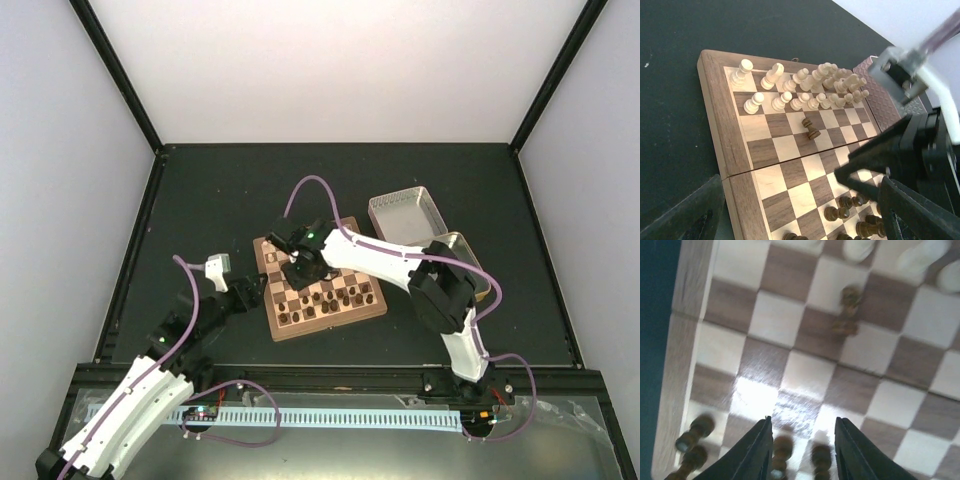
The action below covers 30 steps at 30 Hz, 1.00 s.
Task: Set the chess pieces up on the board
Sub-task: Pick up the chess piece from the chessboard.
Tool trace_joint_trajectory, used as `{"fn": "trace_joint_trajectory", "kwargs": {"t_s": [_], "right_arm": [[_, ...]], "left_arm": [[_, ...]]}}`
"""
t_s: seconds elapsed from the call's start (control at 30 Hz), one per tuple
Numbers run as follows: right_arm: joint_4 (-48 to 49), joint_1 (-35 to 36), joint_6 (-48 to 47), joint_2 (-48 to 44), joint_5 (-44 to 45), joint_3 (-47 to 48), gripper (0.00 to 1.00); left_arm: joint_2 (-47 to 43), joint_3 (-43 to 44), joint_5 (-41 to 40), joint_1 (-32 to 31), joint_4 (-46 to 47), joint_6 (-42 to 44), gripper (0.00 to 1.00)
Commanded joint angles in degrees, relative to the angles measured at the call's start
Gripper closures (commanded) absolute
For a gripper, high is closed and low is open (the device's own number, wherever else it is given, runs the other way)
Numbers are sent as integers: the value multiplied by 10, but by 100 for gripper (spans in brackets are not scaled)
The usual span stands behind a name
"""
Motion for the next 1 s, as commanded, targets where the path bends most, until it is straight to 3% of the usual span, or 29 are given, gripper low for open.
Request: {"fn": "trace_joint_trajectory", "kwargs": {"t_s": [0.0, 0.2, 0.47, 0.73, 0.97], "right_arm": [[65, -27, 8, -19, 47, -9, 63], [84, -45, -13, 16, 60, 19, 58], [96, -50, -37, 56, 48, 37, 59], [101, -50, -40, 78, 43, 36, 70], [101, -50, -41, 83, 43, 31, 86]], "left_arm": [[-2, 26, -16, 6, -12, 7, 14], [-3, 30, -20, 6, -18, 7, 13], [2, 32, -22, 6, -17, 7, 13], [5, 32, -23, 6, -18, 7, 13], [5, 32, -24, 6, -18, 7, 13]]}}
